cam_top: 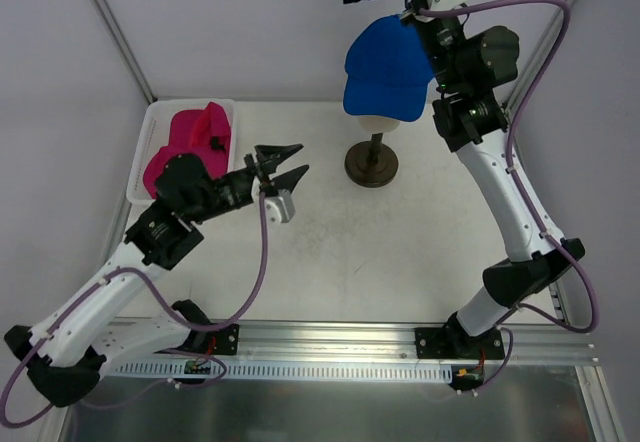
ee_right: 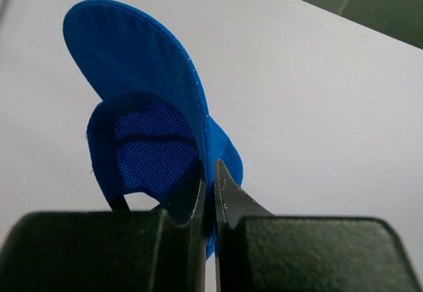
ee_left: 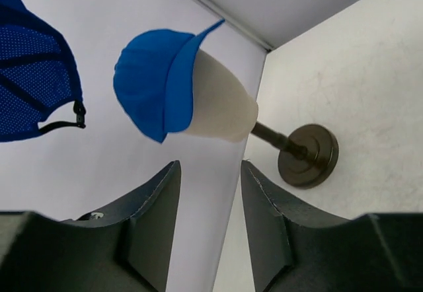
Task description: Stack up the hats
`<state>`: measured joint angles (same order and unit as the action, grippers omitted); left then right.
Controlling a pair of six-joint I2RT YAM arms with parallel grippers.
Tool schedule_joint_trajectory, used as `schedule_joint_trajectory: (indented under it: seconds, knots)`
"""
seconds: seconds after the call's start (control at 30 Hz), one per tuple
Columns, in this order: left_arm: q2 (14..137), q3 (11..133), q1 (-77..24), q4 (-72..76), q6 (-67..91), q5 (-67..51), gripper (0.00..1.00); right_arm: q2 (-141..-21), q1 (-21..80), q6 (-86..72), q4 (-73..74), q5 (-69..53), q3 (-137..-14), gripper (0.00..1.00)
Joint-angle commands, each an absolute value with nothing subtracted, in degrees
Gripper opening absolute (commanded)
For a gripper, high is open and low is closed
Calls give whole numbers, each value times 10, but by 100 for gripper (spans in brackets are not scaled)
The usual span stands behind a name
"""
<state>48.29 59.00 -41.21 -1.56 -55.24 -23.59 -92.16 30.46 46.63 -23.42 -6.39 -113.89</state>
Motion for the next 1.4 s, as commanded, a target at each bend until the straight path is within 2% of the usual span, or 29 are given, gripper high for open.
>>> schedule_joint_trajectory:
  seconds: [0.0,0.23,0.37,0.77,1.37]
  knots:
    - [550,669,-425,34,-512,-278,41,-925,254,471,-344,-85,-1178,0]
    - [667,720,-468,47,-473,-280,43,-961,190,499,-363,-114,-1190,0]
    - [692,720,-473,83,-463,-280,44,-975,171,519,-367,-151,-1173,0]
    - [771,801,-483,86,-386,-272,47,-935,134,586,-409,-244,-1004,0]
    - [807,802,-497,113,-406,-243,49,-822,126,617,-424,-292,-830,0]
